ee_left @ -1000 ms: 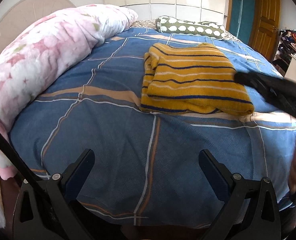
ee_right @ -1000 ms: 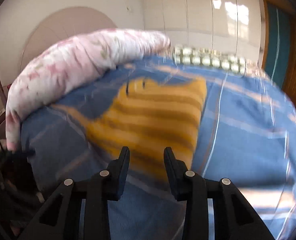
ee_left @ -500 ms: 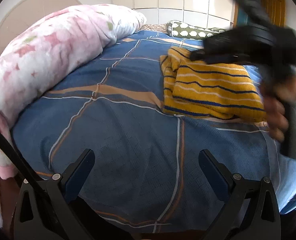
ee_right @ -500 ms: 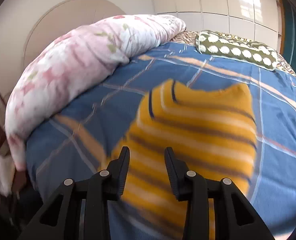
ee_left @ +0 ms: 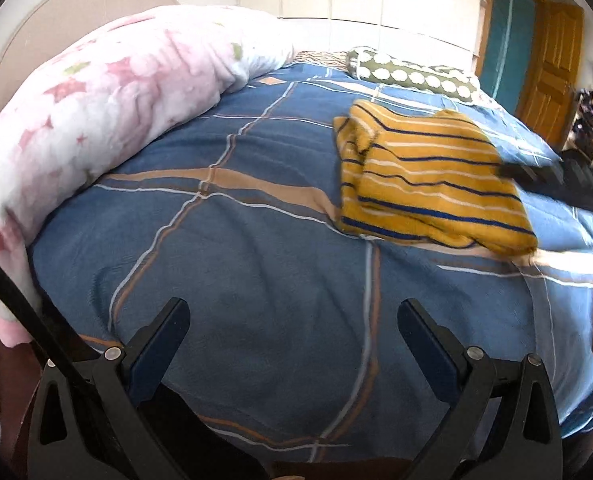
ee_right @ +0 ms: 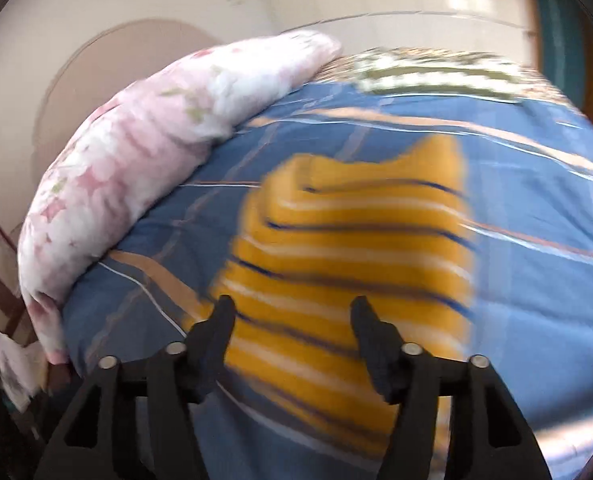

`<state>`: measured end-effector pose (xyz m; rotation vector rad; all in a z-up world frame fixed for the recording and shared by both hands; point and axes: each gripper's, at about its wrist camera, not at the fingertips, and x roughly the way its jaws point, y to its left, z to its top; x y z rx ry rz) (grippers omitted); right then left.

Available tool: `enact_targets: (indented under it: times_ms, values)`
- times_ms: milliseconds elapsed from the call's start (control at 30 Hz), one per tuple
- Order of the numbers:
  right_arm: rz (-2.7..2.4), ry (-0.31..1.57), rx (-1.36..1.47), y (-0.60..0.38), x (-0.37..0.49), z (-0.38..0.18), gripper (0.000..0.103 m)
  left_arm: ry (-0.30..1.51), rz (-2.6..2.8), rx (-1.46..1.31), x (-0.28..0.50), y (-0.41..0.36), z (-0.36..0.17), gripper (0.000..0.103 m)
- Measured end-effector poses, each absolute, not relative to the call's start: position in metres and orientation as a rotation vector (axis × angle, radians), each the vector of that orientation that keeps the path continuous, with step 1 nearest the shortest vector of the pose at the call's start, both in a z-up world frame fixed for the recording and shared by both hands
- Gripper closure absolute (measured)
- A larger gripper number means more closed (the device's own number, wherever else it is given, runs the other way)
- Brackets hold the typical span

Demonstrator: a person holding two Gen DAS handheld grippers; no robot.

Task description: Fold small clothes

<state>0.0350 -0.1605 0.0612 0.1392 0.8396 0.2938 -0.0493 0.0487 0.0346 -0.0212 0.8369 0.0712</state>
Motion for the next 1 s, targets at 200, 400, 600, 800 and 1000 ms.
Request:
enact_targets:
  times_ms: [200,400,600,800,1000]
  values:
    - [-0.019,0.831,0.034,-0.229,-0.037,0.037,0.031,0.831,0.064,0.080,-0.053,0.015,0.042,0.000]
    - [-0.053,0.836,0.139,-0.257,-0.055,0.023,0.031,0.841,0.023,0.141,-0.058,-0.016,0.047,0.000]
    - [-0.048,0.785,0.095,-0.242,-0.063,0.030,0.028,0.870,-0.008,0.155,-0.061,-0.026,0.042,0.000]
    - [-0.062,0.762,0.024,-0.226,-0.067,0.029,0.025,0.897,-0.024,0.133,-0.060,-0.023,0.036,0.000]
    - [-0.037,0.759,-0.007,-0.212,-0.066,0.027,0.025,0.908,-0.028,0.121,-0.059,-0.019,0.032,0.000]
